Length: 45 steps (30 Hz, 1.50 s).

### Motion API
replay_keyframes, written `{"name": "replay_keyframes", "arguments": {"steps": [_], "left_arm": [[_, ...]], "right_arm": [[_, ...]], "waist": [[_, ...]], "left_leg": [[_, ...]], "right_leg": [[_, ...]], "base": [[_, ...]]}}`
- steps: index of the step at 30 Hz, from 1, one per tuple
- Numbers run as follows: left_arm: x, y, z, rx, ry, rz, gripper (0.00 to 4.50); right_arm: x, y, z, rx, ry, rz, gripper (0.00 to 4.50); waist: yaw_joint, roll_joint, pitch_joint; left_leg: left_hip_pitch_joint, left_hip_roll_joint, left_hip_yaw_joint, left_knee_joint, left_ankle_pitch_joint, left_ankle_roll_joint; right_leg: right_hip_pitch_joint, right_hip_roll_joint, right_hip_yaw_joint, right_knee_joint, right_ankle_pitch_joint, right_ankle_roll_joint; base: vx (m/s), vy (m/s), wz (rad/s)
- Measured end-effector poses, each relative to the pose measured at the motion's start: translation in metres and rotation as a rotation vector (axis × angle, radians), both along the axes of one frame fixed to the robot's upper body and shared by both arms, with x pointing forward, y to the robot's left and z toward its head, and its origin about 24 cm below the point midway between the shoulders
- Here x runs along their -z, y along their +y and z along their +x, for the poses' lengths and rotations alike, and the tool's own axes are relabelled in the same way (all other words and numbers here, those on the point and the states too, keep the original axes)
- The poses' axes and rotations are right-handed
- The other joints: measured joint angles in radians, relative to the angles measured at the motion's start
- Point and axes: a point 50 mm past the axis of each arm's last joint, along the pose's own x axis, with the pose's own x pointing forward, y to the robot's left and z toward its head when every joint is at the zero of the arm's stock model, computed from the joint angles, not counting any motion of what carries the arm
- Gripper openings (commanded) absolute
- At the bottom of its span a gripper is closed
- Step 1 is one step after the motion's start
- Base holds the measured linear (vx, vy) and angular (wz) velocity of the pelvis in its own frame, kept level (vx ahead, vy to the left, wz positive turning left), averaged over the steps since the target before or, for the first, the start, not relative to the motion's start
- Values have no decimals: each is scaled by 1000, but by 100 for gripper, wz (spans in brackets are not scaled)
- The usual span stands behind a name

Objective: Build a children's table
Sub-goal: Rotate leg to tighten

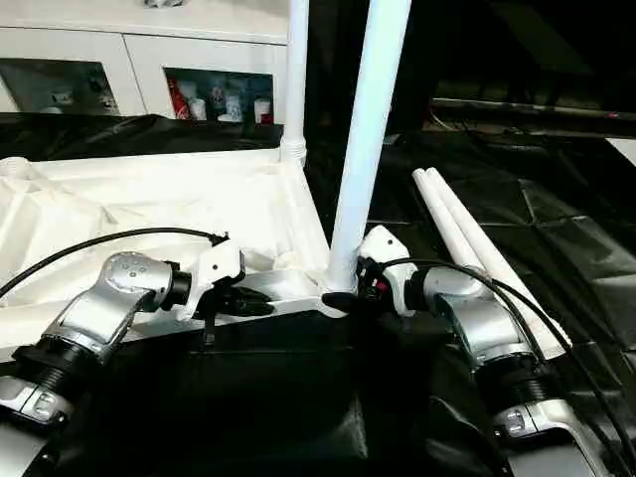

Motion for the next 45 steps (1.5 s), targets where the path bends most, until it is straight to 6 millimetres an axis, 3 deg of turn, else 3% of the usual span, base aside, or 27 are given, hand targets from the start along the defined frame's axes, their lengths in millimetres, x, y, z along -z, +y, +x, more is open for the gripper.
{"name": "replay_keyframes", "arguments": {"steps": [6, 10, 17, 21, 22, 23, 29, 39, 45], "left_arm": [[2, -3, 3, -35, -18, 9, 0], [5, -20, 14, -132, -73, 22, 0], [14, -59, 25, -334, -63, 29, 0], [15, -66, 26, -359, -71, 32, 0], [15, -66, 26, -358, -72, 33, 0], [15, -65, 26, -357, -72, 33, 0], [13, -54, 28, -352, -85, 44, 0], [6, -15, 18, -180, -70, 20, 0], [-3, -5, 11, -50, -26, 12, 0]], "right_arm": [[6, 1, 3, 78, 6, 39, 278], [15, 4, 15, 305, -6, 87, 277], [29, 29, 34, 731, -31, 104, 277], [31, 32, 36, 785, -48, 87, 277], [31, 32, 36, 789, -49, 92, 333], [31, 33, 36, 793, -49, 105, 333], [28, 29, 36, 710, -39, 143, 399], [8, 1, 17, 284, -74, 76, 399], [-11, -2, 12, 123, -99, 86, 399]], "waist": [[-1, -1, -1], [-3, -3, -2], [-19, -1, -3], [-21, 4, -5], [-22, 4, -5], [-23, 4, -5], [-26, 6, -4], [-20, 6, -4], [-2, 6, -5]], "left_leg": [[2, 0, 0, 1, 0, 0], [4, 0, 0, 3, 0, 0], [19, -2, -1, 1, 0, 0], [17, -3, -3, -4, 0, 0], [17, -3, -3, -4, 0, 0], [17, -3, -2, -4, 0, 0], [15, -3, -2, -5, 0, 0], [14, -1, -3, -13, 0, 0], [-5, -1, -1, -8, 0, 9]], "right_leg": [[2, 0, 0, 0, 0, 0], [5, -1, 1, -1, 0, 0], [20, -1, 0, -7, -4, 7], [23, -1, -3, -20, -4, 7], [24, -1, -3, -21, -4, 7], [24, -1, -2, -21, -4, 7], [20, -1, -2, -21, -4, 7], [16, 1, -2, -15, 6, 8], [0, 1, -1, -12, 1, 3]], "base": [[0, 0, 0], [0, 0, 0], [0, 0, 0], [0, 0, 0], [0, 0, 0], [0, 0, 0], [0, 0, 0], [17, -5, 0], [29, -1, 1]]}}
